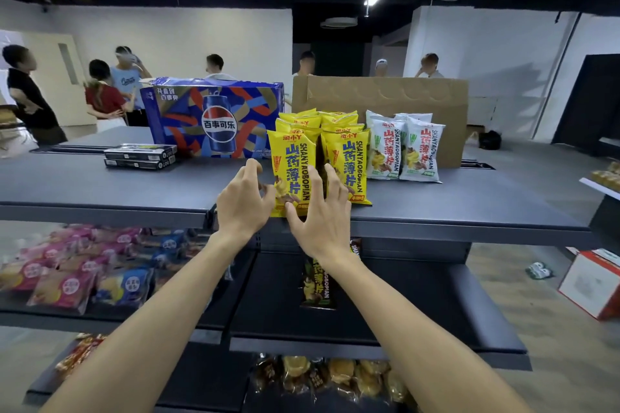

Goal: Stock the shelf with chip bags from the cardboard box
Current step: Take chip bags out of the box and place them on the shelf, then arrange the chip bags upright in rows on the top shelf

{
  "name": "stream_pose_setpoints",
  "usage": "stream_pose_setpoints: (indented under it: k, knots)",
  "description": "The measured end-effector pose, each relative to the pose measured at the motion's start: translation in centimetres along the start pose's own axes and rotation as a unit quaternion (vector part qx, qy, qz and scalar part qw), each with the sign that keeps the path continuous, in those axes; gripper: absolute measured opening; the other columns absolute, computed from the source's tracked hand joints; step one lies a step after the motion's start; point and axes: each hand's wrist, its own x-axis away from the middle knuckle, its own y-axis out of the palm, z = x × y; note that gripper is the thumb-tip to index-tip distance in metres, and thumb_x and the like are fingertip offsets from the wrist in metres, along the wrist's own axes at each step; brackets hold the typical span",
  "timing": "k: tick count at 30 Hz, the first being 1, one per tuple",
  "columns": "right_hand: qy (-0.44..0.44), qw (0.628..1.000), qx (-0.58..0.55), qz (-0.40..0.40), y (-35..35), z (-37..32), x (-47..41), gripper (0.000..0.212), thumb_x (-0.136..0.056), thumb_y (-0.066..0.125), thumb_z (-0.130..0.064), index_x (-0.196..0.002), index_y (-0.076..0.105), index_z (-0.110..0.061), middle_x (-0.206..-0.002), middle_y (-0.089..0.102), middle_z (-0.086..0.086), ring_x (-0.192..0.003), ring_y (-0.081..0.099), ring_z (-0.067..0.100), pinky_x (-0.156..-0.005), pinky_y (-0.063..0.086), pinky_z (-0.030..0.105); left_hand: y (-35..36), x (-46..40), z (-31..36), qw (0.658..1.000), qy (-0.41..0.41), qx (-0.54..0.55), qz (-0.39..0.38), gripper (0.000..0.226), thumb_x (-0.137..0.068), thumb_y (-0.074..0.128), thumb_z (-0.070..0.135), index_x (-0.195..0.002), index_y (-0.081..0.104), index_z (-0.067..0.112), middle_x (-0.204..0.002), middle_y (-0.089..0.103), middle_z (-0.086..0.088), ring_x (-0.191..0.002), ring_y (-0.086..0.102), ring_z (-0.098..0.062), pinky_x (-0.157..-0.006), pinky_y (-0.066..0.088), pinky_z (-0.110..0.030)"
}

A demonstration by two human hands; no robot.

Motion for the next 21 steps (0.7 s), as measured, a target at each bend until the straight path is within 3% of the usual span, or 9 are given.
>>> stream_pose_setpoints:
  k: [5, 9, 13, 17, 21]
  knots:
    - [-0.033, 0.999, -0.007, -0.004, -3.0, 3.4, 0.5, 0.056, -0.087, 0.058, -0.045, -0.134, 0.042, -0.019, -0.145, 0.036, 0.006, -0.126, 0.040, 0.027, -0.096, 0.044, 0.040, -0.7, 1.3, 2.8, 0.999, 0.016, -0.037, 0.023, 0.021, -0.085, 0.059, 0.021, -0.101, 0.047, 0.014, -0.087, 0.056, -0.001, -0.072, 0.057, -0.025, -0.053, 0.044, -0.033]
    - [-0.026, 0.999, 0.004, -0.024, -6.4, 7.7, 1.9, 0.044, -0.089, 0.056, -0.039, -0.127, 0.049, -0.018, -0.126, 0.051, 0.003, -0.108, 0.052, 0.024, -0.082, 0.050, 0.037, 0.3, 3.3, 7.7, 0.995, 0.081, -0.063, 0.015, 0.015, -0.081, 0.059, 0.020, -0.093, 0.052, 0.014, -0.079, 0.059, -0.001, -0.070, 0.057, -0.025, -0.051, 0.041, -0.031]
    - [0.002, 0.999, 0.022, -0.050, -10.7, 13.3, 3.6, 0.038, -0.091, 0.056, -0.035, -0.124, 0.052, -0.017, -0.123, 0.053, 0.002, -0.107, 0.052, 0.023, -0.075, 0.048, 0.035, 3.1, 6.5, 14.8, 0.984, 0.161, -0.070, -0.032, 0.014, -0.079, 0.056, 0.029, -0.077, 0.047, 0.019, -0.064, 0.054, 0.005, -0.057, 0.055, -0.021, -0.046, 0.038, -0.028]
    - [0.042, 0.996, 0.053, -0.056, -15.7, 19.3, 5.4, 0.031, -0.091, 0.056, -0.031, -0.118, 0.052, -0.017, -0.117, 0.053, 0.002, -0.107, 0.052, 0.023, -0.074, 0.048, 0.036, 7.0, 9.2, 21.8, 0.984, 0.153, -0.037, -0.085, 0.017, -0.079, 0.054, 0.033, -0.073, 0.044, 0.021, -0.062, 0.056, 0.004, -0.056, 0.055, -0.022, -0.050, 0.043, -0.032]
    - [0.084, 0.991, 0.093, -0.051, -20.6, 25.1, 7.4, 0.026, -0.089, 0.056, -0.030, -0.112, 0.054, -0.017, -0.110, 0.057, 0.002, -0.101, 0.054, 0.025, -0.074, 0.046, 0.036, 10.3, 11.3, 27.8, 0.978, 0.166, -0.019, -0.128, 0.017, -0.081, 0.055, 0.034, -0.074, 0.046, 0.021, -0.065, 0.057, 0.005, -0.060, 0.056, -0.023, -0.054, 0.038, -0.030]
